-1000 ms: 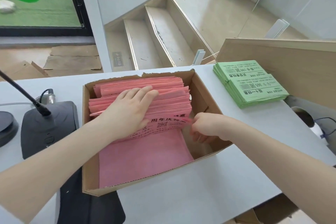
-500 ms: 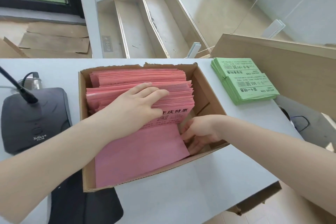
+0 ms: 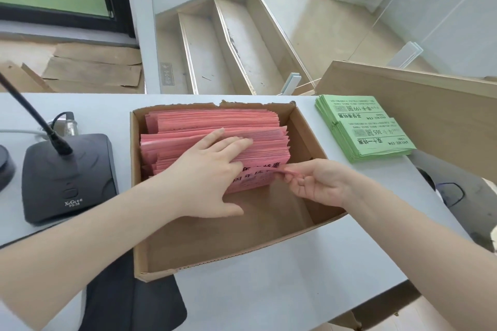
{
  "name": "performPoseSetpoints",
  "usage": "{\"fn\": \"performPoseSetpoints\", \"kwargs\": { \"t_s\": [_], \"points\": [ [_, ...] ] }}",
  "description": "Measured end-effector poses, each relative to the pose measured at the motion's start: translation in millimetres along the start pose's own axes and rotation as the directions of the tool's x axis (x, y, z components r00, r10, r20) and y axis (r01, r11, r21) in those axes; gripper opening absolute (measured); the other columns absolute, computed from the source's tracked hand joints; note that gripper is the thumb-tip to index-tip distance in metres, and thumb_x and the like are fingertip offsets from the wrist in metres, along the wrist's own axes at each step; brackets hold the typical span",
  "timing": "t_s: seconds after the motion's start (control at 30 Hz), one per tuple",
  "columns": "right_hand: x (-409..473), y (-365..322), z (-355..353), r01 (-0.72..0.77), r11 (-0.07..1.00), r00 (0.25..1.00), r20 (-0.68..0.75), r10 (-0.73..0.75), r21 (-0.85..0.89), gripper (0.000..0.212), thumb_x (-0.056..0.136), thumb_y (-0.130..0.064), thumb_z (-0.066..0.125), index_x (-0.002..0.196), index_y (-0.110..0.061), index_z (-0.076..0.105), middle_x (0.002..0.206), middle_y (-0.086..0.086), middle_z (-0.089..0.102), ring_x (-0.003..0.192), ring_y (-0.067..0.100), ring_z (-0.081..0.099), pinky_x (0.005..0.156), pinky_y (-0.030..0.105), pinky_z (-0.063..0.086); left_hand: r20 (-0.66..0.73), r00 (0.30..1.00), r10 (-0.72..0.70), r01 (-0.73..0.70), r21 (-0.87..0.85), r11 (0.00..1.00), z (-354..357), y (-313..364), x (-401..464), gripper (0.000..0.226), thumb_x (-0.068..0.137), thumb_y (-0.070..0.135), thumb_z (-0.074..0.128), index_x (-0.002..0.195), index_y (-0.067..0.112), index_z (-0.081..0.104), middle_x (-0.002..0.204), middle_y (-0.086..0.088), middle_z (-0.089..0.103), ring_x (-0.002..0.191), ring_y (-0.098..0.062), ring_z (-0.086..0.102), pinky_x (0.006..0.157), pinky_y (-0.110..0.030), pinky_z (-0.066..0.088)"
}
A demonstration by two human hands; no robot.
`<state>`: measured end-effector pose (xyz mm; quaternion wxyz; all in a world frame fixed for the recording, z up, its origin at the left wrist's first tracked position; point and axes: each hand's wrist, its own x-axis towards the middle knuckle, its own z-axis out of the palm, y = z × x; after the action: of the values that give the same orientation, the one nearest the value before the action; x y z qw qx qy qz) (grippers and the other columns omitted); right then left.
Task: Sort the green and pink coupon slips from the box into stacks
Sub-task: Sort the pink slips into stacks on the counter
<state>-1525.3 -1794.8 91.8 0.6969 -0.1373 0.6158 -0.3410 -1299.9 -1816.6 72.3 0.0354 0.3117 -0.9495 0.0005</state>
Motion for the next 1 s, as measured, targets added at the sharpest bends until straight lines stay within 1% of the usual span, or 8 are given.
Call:
{"fn": "performPoseSetpoints", "kwargs": {
  "t_s": [0.13,0.23,0.3,0.37,0.43,0.5,0.67,1.0],
  "points": [
    [-6,7,5,0.106,0.994,0.994,-0.039,-0.104,0.042,0.022,0.095,-0.006,0.042,0.095,0.006,0.061,0.087,0.021,0.066,0.067,0.024,0.069,0.055,0.024,0.057,-0.143,0.990,0.003,0.014,0.113,0.993,1,-1,8,0.041,0.049,0.016,0.085,0.085,0.014,0.065,0.121,-0.012,0.061,0.107,-0.025,0.062,0.097,-0.044,0.043],
    [-13,9,2,0.300,0.911,0.931,-0.121,-0.345,-0.282,0.021,0.091,-0.003,0.039,0.101,-0.002,0.058,0.084,0.016,0.068,0.068,0.022,0.068,0.059,0.025,0.055,-0.224,0.972,-0.070,0.099,0.120,0.988,8,-4,10,0.076,0.047,0.017,0.089,0.115,0.011,0.053,0.128,-0.016,0.055,0.116,-0.033,0.053,0.096,-0.046,0.043],
    [-12,9,-4,0.440,0.566,0.729,-0.090,-0.678,-0.697,0.018,0.086,-0.009,0.052,0.104,-0.009,0.056,0.083,0.004,0.065,0.068,0.014,0.060,0.065,0.020,0.048,-0.194,0.967,-0.164,0.190,0.126,0.974,7,-3,9,0.099,0.058,0.033,0.084,0.139,0.011,0.031,0.144,-0.022,0.036,0.131,-0.039,0.037,0.106,-0.049,0.026],
    [-10,5,-1,0.418,-0.009,0.508,0.242,-0.826,-0.908,0.041,0.078,-0.030,0.067,0.114,-0.015,0.054,0.105,0.001,0.059,0.094,0.014,0.054,0.083,0.018,0.039,-0.092,0.950,-0.299,0.310,0.127,0.942,4,-5,10,0.107,0.077,0.052,0.064,0.147,0.013,-0.006,0.155,-0.020,0.002,0.142,-0.036,0.010,0.113,-0.042,0.005],
    [-2,-4,9,0.342,-0.376,0.509,0.506,-0.696,-0.861,0.080,0.072,-0.050,0.068,0.136,-0.013,0.039,0.141,0.006,0.039,0.130,0.022,0.033,0.108,0.026,0.022,0.022,0.912,-0.410,0.407,0.078,0.910,0,-8,14,0.105,0.080,0.065,0.049,0.145,0.015,-0.018,0.156,-0.013,-0.011,0.144,-0.028,-0.003,0.115,-0.038,-0.002],
    [9,-16,25,0.291,-0.532,0.579,0.589,-0.564,-0.795,0.104,0.070,-0.061,0.065,0.147,-0.013,0.015,0.156,0.004,0.012,0.143,0.021,0.007,0.116,0.033,0.004,0.047,0.899,-0.436,0.434,0.038,0.900,-4,-10,15,0.110,0.075,0.070,0.051,0.146,0.015,-0.014,0.157,-0.010,-0.006,0.144,-0.024,-0.002,0.116,-0.037,0.001],
    [28,-38,39,0.299,-0.571,0.682,0.590,-0.432,-0.764,0.126,0.059,-0.072,0.065,0.149,-0.011,0.001,0.155,0.008,0.012,0.143,0.022,0.010,0.118,0.037,0.004,0.119,0.863,-0.490,0.492,0.018,0.871,-10,-17,12,0.129,0.059,0.079,0.058,0.146,0.018,-0.016,0.156,-0.011,-0.008,0.144,-0.026,-0.008,0.116,-0.039,-0.003],
    [25,-46,42,0.298,-0.692,0.690,0.649,-0.320,-0.657,0.116,0.047,-0.078,0.067,0.136,-0.014,0.031,0.141,0.005,0.024,0.129,0.025,0.025,0.109,0.038,0.027,0.215,0.835,-0.507,0.498,0.097,0.862,-19,-11,10,0.131,0.057,0.075,0.062,0.146,0.016,-0.014,0.154,-0.013,-0.005,0.141,-0.030,0.003,0.114,-0.042,0.009]
  ]
}}
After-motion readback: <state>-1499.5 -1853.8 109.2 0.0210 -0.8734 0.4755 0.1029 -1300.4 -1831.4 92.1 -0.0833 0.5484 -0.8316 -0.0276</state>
